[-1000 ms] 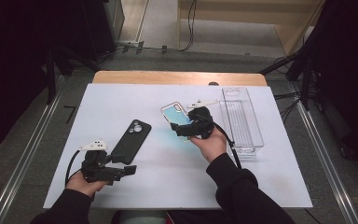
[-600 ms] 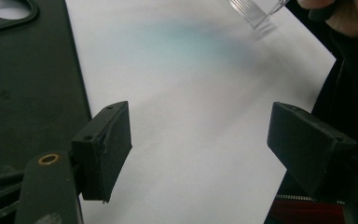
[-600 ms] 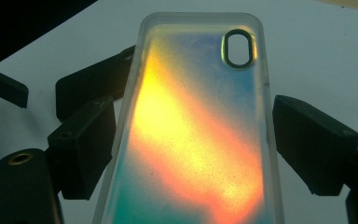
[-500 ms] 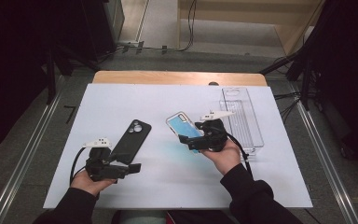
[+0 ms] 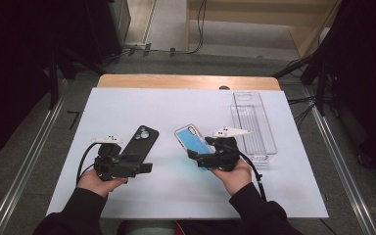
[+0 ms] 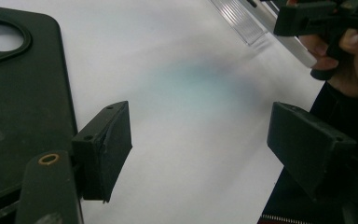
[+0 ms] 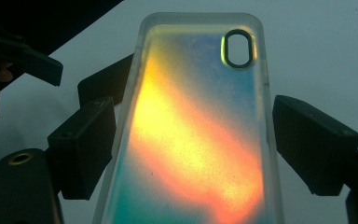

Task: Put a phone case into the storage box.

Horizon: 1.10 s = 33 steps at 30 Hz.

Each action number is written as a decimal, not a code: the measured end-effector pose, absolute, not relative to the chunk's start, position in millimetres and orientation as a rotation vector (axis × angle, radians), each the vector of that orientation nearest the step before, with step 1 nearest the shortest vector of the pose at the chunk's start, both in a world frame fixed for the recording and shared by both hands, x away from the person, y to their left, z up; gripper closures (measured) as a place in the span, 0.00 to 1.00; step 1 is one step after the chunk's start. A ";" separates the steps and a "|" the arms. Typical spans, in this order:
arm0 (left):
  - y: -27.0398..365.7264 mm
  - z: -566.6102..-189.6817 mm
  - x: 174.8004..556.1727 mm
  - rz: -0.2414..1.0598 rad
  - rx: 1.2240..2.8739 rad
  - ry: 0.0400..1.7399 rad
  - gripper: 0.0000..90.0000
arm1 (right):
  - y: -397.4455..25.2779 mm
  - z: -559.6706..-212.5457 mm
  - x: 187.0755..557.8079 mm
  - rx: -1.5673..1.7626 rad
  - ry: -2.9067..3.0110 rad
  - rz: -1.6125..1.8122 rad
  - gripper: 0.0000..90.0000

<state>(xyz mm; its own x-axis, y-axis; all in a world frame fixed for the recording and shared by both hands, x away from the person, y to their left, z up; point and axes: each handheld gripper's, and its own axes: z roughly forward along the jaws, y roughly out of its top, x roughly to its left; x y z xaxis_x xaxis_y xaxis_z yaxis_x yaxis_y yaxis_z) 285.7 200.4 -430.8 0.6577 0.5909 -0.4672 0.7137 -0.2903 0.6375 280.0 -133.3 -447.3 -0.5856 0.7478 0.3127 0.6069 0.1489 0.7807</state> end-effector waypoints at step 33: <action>155.6 -400.0 320.6 -0.143 1.948 1.148 0.28 | -96.4 -467.0 280.0 1.500 2.108 1.484 0.16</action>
